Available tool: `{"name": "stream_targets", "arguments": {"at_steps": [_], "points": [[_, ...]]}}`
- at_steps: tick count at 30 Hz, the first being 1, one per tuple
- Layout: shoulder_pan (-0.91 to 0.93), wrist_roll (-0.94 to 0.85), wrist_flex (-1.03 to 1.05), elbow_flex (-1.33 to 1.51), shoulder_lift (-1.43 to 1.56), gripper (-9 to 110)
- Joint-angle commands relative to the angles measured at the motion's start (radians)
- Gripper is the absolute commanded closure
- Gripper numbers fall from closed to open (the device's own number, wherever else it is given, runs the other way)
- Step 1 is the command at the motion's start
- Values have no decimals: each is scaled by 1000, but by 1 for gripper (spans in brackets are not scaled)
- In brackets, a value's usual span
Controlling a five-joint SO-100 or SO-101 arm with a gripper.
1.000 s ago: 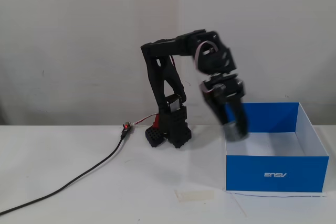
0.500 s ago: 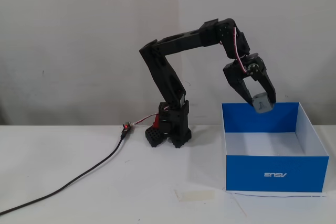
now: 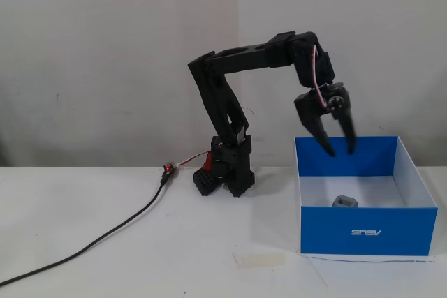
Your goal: Pick the gray block and keep it in the box.
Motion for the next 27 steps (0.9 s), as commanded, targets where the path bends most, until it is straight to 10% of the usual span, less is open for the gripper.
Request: {"name": "stream_targets", "arguments": {"at_steps": [1, 27], "points": [[156, -84, 29, -60, 115, 100], [1166, -78, -445, 627, 552, 101]]}}
